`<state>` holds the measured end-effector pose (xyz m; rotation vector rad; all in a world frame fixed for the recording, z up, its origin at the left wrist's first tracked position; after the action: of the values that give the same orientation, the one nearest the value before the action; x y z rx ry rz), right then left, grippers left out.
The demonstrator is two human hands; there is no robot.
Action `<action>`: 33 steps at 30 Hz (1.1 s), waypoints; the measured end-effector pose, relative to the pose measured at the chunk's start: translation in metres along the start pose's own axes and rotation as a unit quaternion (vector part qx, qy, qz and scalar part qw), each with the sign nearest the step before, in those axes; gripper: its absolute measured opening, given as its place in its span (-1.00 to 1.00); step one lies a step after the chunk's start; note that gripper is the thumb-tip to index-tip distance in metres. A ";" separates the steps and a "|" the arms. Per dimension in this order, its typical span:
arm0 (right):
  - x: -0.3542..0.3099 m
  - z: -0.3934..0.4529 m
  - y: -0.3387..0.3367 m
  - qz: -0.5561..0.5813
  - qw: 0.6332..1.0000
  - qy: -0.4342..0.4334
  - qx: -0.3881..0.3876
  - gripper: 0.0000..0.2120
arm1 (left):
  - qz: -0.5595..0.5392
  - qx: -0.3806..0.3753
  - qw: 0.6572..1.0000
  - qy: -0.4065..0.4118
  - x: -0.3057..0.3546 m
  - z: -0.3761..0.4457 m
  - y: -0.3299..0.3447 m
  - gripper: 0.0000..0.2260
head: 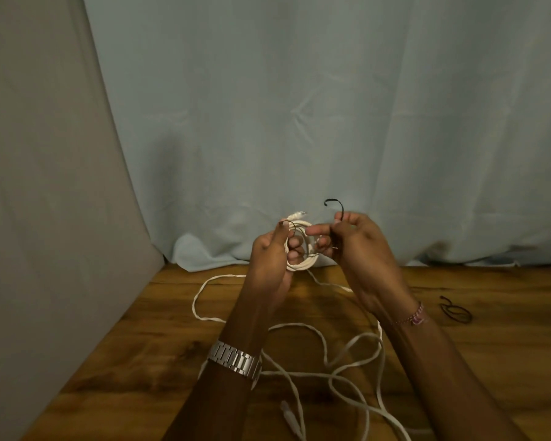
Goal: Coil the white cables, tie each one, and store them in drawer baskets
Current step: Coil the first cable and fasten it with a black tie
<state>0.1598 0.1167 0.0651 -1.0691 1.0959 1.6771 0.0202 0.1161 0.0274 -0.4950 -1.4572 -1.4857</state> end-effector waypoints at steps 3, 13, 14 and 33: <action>-0.008 -0.001 -0.008 -0.154 0.987 -0.038 0.005 -0.85 | 0.033 0.015 0.999 0.011 0.003 0.000 -0.002 -0.74; -0.063 -0.048 0.010 -0.475 0.783 -0.371 0.156 -0.80 | 0.234 0.078 0.965 0.091 0.019 -0.012 -0.001 -0.68; -0.057 -0.046 0.016 -0.474 0.799 -0.351 0.118 -0.81 | 0.253 0.080 0.959 0.102 0.021 -0.013 0.000 -0.68; -0.057 -0.036 -0.002 -0.223 0.926 -0.289 0.097 -0.91 | 0.251 -0.010 0.945 0.210 0.048 -0.033 0.029 -0.65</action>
<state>0.1852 0.0723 0.1087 -0.5733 0.5622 1.3479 0.0331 0.0739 0.0759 -0.4811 -0.8961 -1.1085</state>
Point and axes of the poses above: each hand's wrist, its own z-axis towards the middle knuckle, its own y-axis out of the palm, x = y × z, the point moved 9 cm from there along z, towards the middle knuckle
